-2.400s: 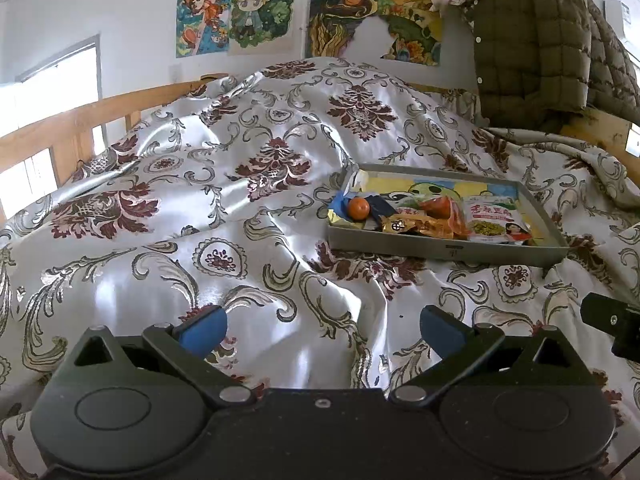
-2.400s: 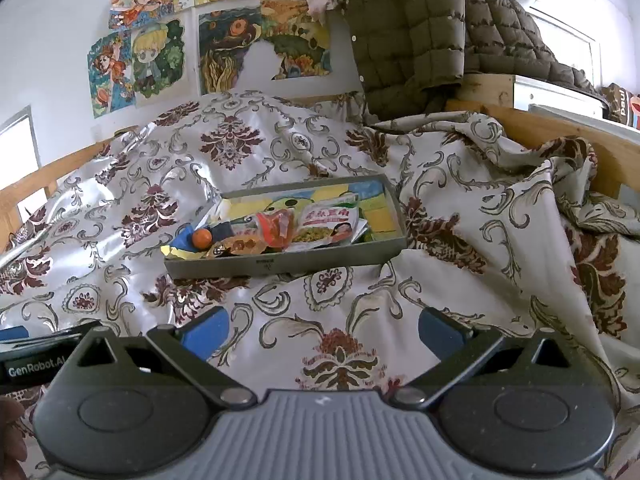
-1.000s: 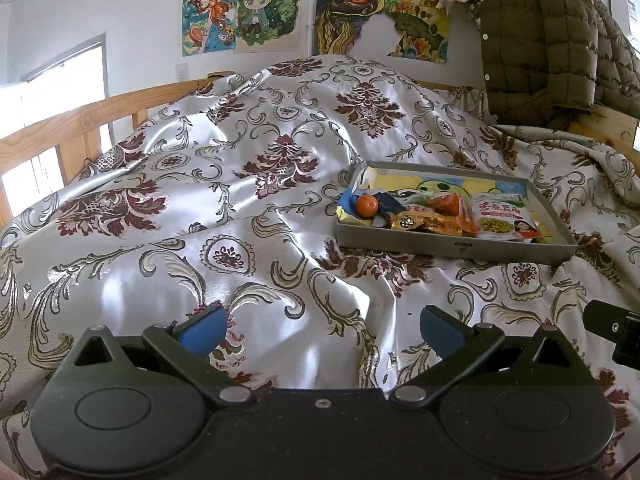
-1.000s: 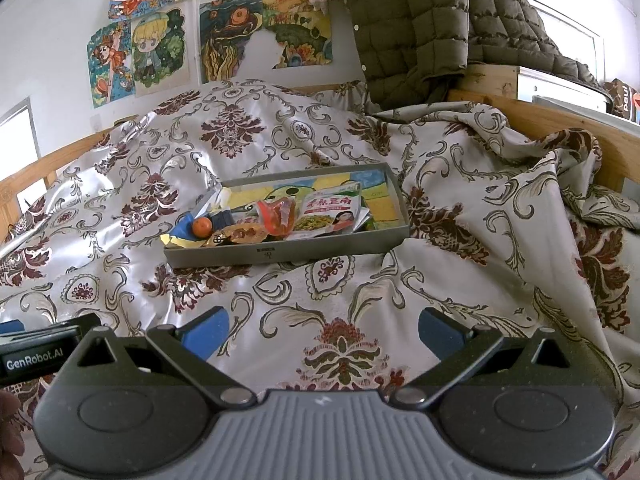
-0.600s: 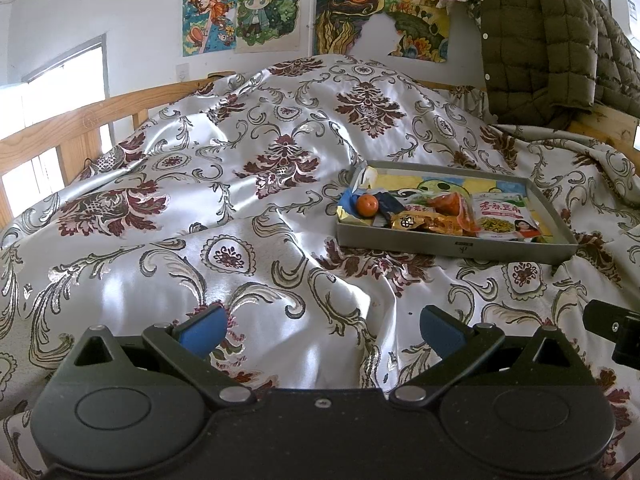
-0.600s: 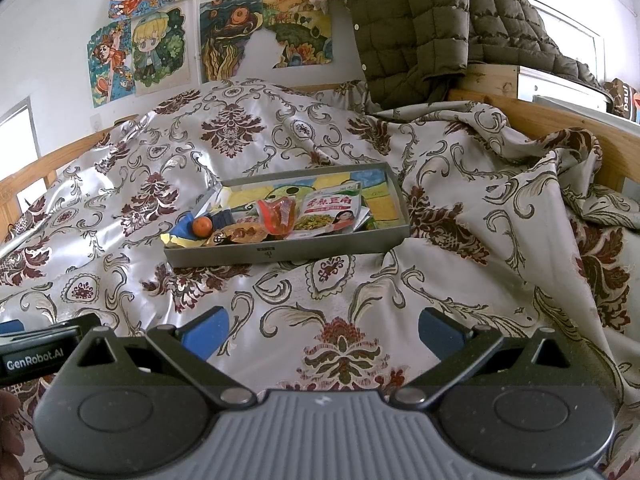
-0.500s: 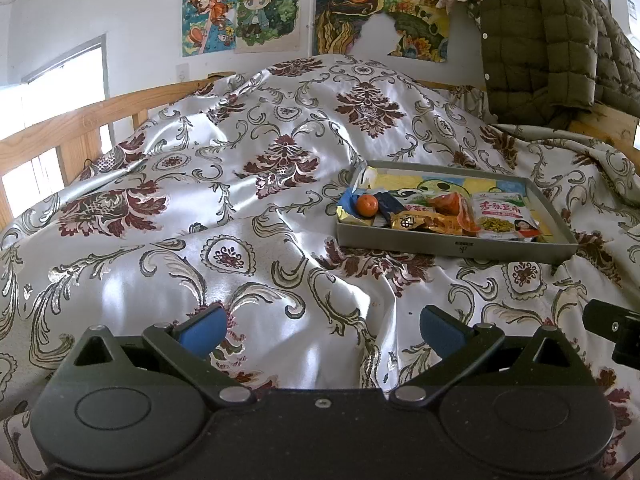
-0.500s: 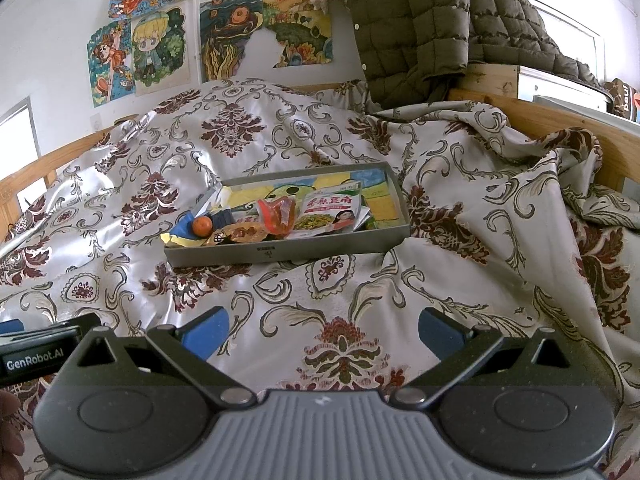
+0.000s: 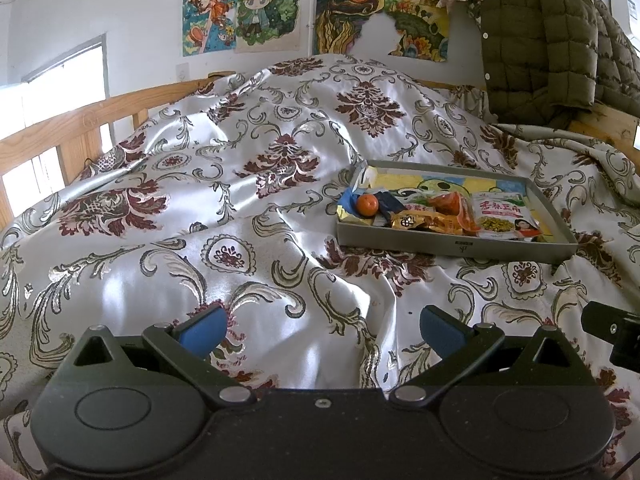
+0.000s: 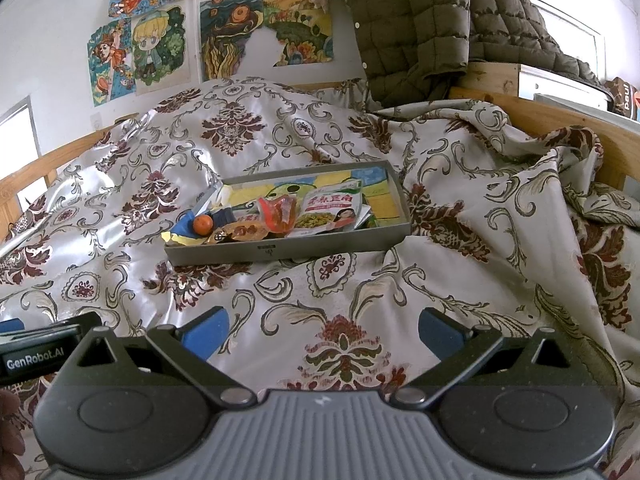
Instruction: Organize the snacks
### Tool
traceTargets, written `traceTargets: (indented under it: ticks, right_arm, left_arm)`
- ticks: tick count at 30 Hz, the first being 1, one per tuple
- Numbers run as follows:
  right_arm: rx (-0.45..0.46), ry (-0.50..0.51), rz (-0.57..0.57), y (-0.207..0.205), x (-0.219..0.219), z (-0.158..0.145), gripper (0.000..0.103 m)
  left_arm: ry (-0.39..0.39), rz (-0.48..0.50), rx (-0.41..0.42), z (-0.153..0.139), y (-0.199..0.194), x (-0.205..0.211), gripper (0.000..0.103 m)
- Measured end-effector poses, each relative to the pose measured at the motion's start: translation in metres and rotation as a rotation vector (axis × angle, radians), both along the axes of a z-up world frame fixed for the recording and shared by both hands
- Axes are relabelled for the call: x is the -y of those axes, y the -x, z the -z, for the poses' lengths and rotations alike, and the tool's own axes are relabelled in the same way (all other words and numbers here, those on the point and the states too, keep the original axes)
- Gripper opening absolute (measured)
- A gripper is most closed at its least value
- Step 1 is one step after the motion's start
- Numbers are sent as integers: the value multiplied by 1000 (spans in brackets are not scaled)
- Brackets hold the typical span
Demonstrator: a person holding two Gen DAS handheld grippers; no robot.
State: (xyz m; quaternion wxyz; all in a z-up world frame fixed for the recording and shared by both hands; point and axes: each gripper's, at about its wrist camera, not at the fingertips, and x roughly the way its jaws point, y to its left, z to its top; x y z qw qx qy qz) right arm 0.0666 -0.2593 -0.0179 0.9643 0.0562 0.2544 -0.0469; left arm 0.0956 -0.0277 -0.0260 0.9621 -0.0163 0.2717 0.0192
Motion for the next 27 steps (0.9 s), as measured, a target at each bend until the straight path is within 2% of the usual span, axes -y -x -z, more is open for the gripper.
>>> traceTargets:
  ticks: [8, 27]
  right_arm:
    - [0, 0, 0, 0, 0, 0, 103]
    - [-2, 0, -1, 0, 0, -1, 103]
  left_arm:
    - [23, -3, -20, 1, 1, -10, 102]
    - [6, -8, -41, 2, 1, -4, 102]
